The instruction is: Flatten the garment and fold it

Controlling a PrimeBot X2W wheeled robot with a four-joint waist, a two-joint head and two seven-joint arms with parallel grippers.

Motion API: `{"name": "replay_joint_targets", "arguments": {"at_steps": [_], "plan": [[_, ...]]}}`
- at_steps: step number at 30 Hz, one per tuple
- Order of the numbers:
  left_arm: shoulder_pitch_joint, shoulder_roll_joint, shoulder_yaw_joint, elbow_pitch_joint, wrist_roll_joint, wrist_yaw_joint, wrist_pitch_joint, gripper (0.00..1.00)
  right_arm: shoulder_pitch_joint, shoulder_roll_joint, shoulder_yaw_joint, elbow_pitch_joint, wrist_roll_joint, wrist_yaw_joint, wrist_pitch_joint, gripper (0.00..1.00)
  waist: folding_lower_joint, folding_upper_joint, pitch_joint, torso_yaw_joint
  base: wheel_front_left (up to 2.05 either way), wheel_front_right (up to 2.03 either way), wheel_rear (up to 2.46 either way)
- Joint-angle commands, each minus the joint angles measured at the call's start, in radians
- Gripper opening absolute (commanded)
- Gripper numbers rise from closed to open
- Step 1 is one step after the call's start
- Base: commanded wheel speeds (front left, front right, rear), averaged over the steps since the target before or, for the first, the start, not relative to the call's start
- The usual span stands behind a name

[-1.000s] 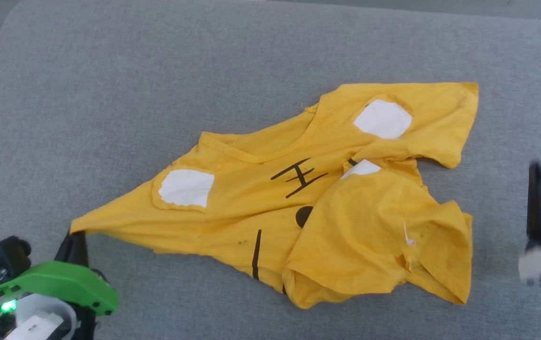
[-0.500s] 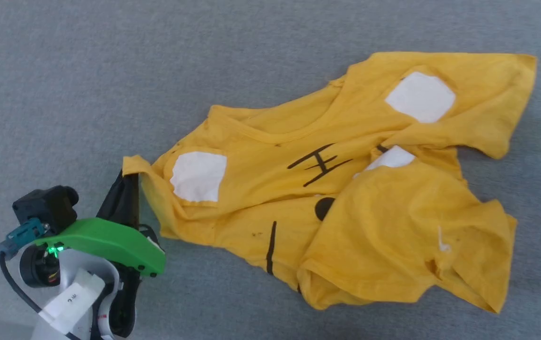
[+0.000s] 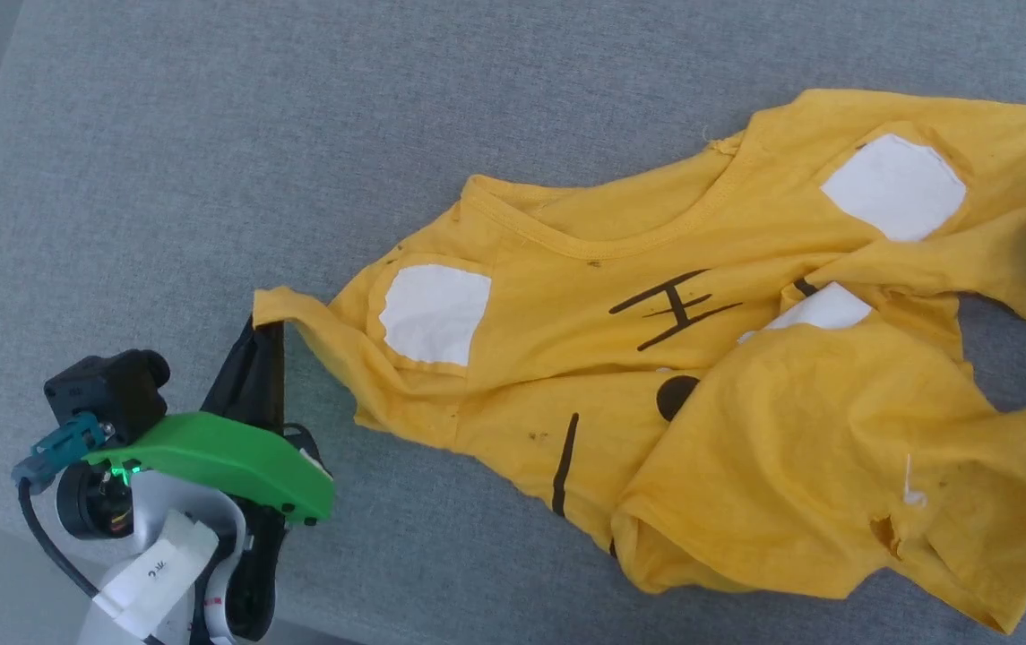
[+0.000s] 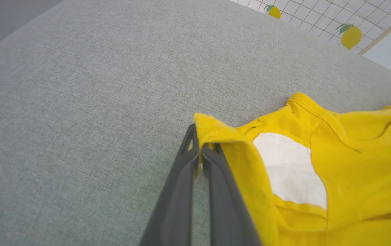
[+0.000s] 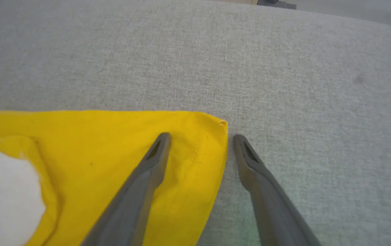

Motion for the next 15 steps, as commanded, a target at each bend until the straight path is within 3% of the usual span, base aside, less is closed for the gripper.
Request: {"name": "replay_joint_targets", "arguments": {"at_steps": [1,9,15], "plan": [[-0.007,-0.001,0.001,-0.006,0.005,0.004,-0.006,0.0,-0.011,0.013,-0.006,0.015,-0.011,-0.001,0.01,0.0,0.0,0.0,-0.004,-0.003,0.0,0.0,0.0],[-0.044,0.018,0.015,0.009,0.008,0.001,-0.009,0.0,-0.027,0.041,0.008,0.001,0.014,-0.001,-0.075,0.0,0.0,0.0,-0.075,-0.051,0.0,0.0,0.0],[-0.171,0.064,0.014,0.059,0.041,-0.023,-0.005,0.0,-0.052,0.042,0.037,-0.03,0.078,-0.001,-0.184,0.0,0.0,0.0,-0.177,-0.109,0.0,0.0,0.0]]}}
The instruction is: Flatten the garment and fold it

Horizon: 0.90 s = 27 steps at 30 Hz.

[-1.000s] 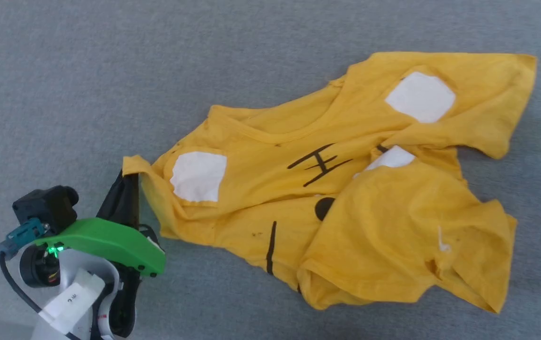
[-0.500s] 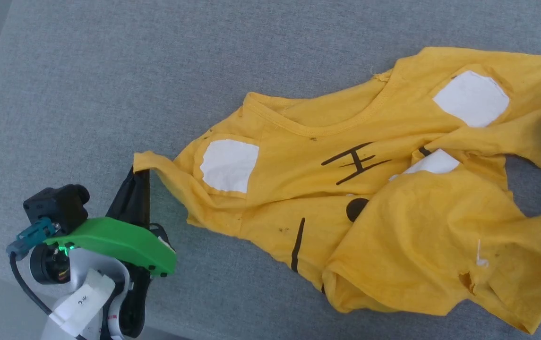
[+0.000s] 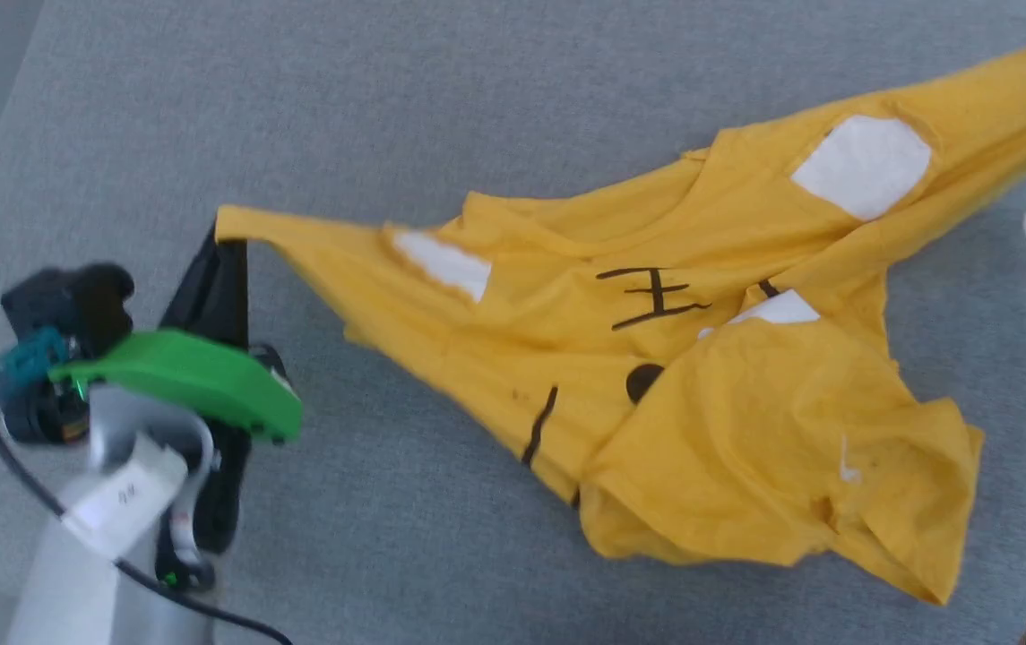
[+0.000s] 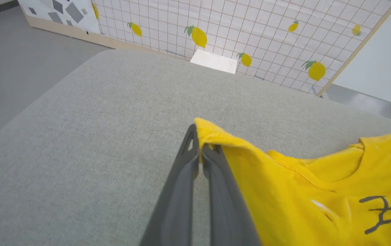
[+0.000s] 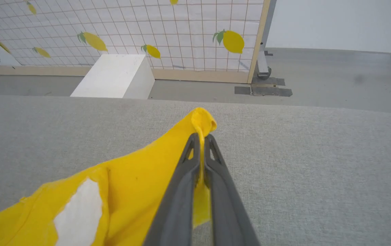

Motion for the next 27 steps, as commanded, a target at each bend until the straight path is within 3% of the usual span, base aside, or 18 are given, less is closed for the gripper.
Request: {"name": "replay_joint_targets", "arguments": {"at_steps": [1,12,22,27], "plan": [[-0.057,0.024,-0.001,0.014,0.023,-0.013,0.008,0.0,-0.029,-0.003,0.011,-0.013,0.017,-0.001,-0.026,0.0,0.0,-0.0001,-0.089,-0.063,0.0,0.0,0.0],[-0.443,0.116,-0.027,0.178,0.072,-0.077,0.095,0.0,-0.195,-0.036,0.14,-0.025,0.078,-0.001,-0.119,0.0,0.0,-0.0001,-0.264,-0.17,0.0,0.0,0.0],[-0.738,0.123,-0.103,0.367,0.117,-0.128,0.157,0.0,-0.348,-0.056,0.229,0.101,0.07,-0.001,-0.151,0.0,0.0,-0.0001,-0.345,-0.219,0.0,0.0,0.0],[-0.827,0.116,-0.118,0.433,0.123,-0.132,0.179,0.0,-0.394,-0.055,0.252,0.152,0.071,-0.001,-0.16,0.0,0.0,-0.0001,-0.369,-0.234,0.0,0.0,0.0]]}}
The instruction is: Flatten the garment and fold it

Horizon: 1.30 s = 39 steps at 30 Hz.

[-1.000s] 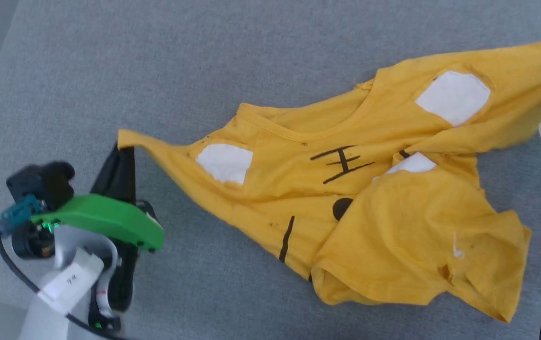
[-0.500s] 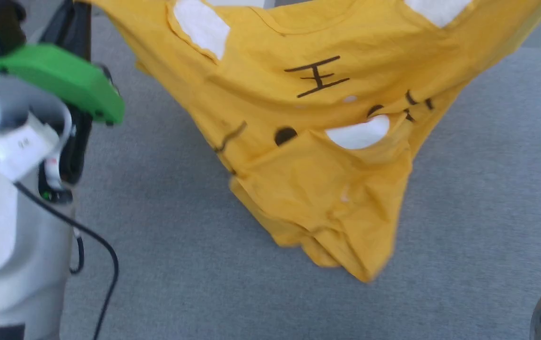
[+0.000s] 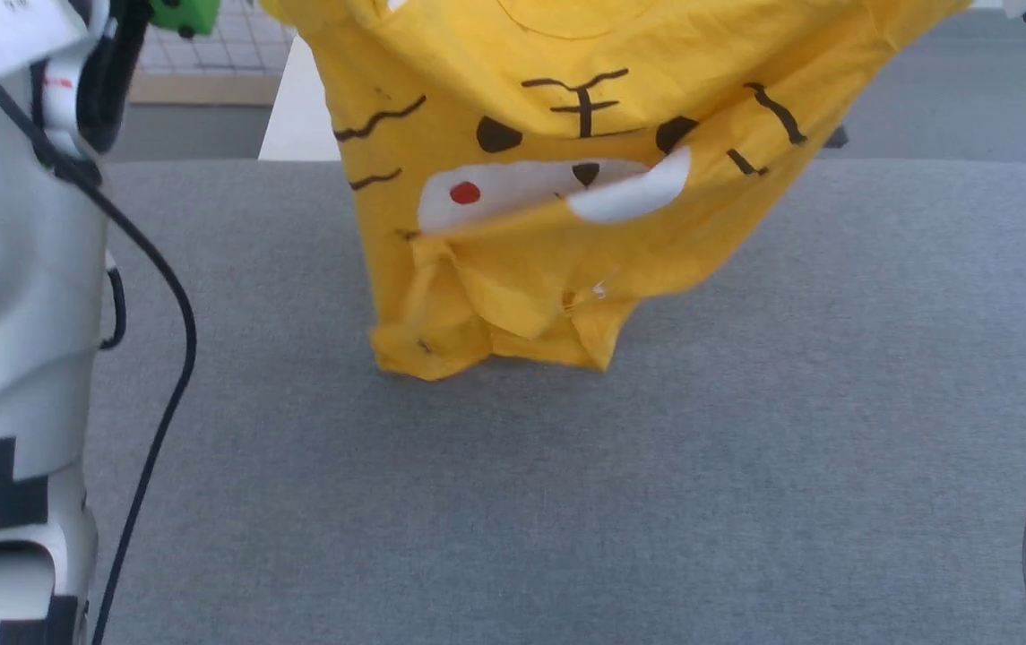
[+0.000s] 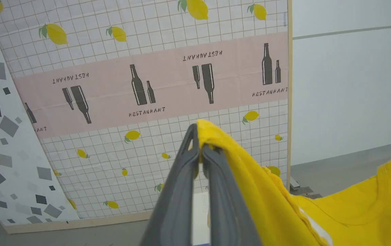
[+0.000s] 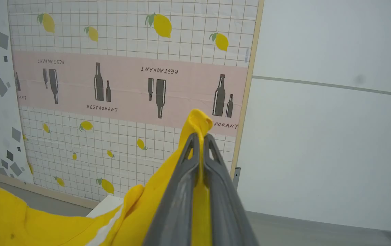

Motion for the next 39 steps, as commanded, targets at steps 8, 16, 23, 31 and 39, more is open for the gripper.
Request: {"name": "replay_joint_targets", "arguments": {"at_steps": [8,16,23,31,39], "plan": [[-0.067,0.012,0.005,0.043,-0.002,-0.005,0.027,0.0,-0.036,-0.008,0.025,0.037,0.003,-0.001,-0.009,0.0,0.0,0.0,-0.05,-0.051,0.0,0.0,0.0],[-0.083,0.042,0.037,-0.002,-0.043,0.011,0.124,0.0,-0.058,-0.022,0.049,0.018,0.033,-0.001,0.083,0.0,0.0,0.0,-0.026,-0.082,0.0,0.0,0.0],[-0.193,0.034,0.053,0.019,-0.05,0.047,0.167,0.0,-0.161,0.0,0.045,0.05,0.008,-0.001,0.132,0.0,0.0,0.0,0.084,-0.104,0.0,0.0,0.0],[-0.45,-0.001,0.037,0.1,0.029,0.091,0.032,0.0,-0.407,0.015,0.057,0.13,-0.087,-0.001,0.078,0.0,0.0,0.0,0.312,-0.107,0.0,0.0,0.0],[-0.621,-0.035,0.034,0.206,0.061,0.108,-0.135,0.0,-0.627,0.038,0.051,0.253,-0.192,-0.001,-0.063,0.0,0.0,0.0,0.458,-0.083,0.0,0.0,0.0]]}}
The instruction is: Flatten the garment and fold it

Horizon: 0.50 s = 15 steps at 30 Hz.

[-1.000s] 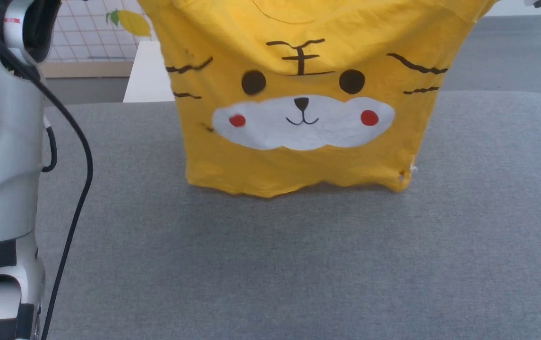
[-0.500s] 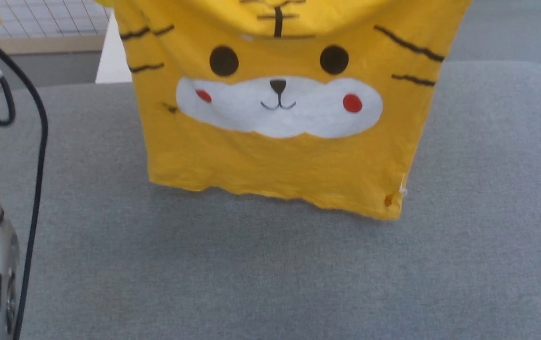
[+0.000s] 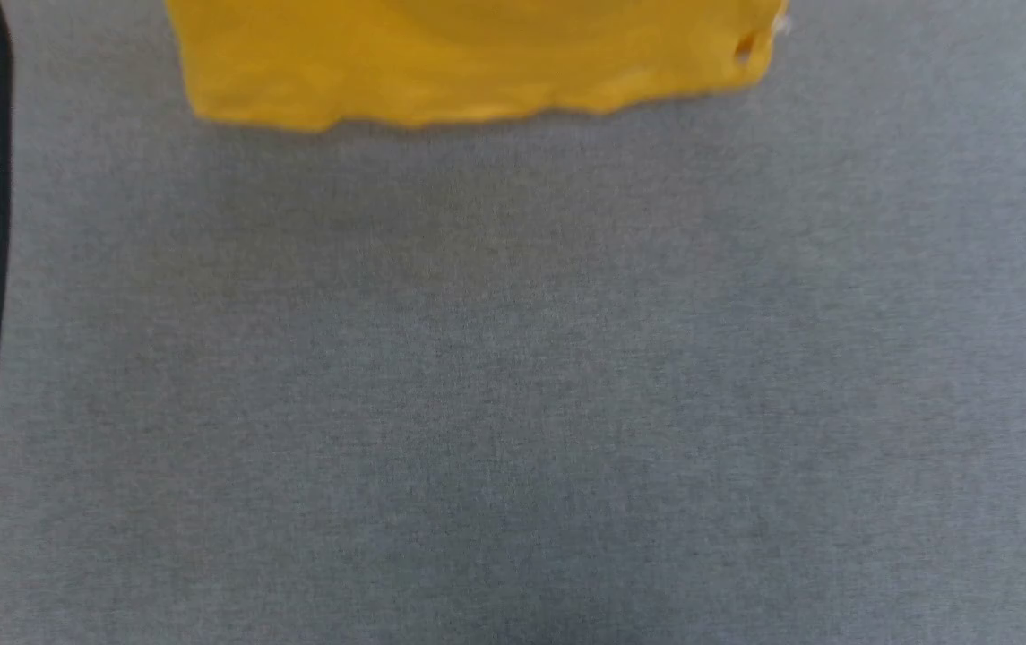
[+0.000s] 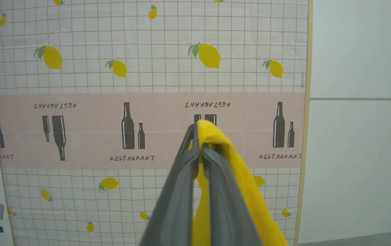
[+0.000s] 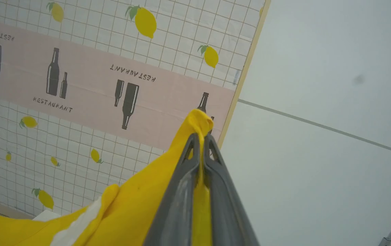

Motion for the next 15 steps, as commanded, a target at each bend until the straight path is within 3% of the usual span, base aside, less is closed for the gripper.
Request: {"name": "replay_joint_targets", "arguments": {"at_steps": [1,8,15], "plan": [[-0.031,-0.002,0.007,0.014,0.005,0.006,-0.027,0.0,-0.032,0.004,0.003,0.015,-0.015,-0.001,-0.026,0.0,-0.0001,0.0,0.127,0.016,0.0,0.0,0.0],[-0.116,-0.004,0.02,0.097,-0.009,-0.029,-0.183,0.0,-0.142,-0.032,0.026,0.091,-0.061,-0.001,-0.147,0.0,-0.0001,0.0,0.222,0.044,0.0,0.0,0.0],[-0.1,0.009,0.022,0.171,-0.023,-0.065,-0.286,0.0,-0.135,-0.066,0.052,0.155,-0.074,-0.001,-0.245,0.0,-0.0001,0.0,0.297,0.068,0.0,0.0,0.0]]}}
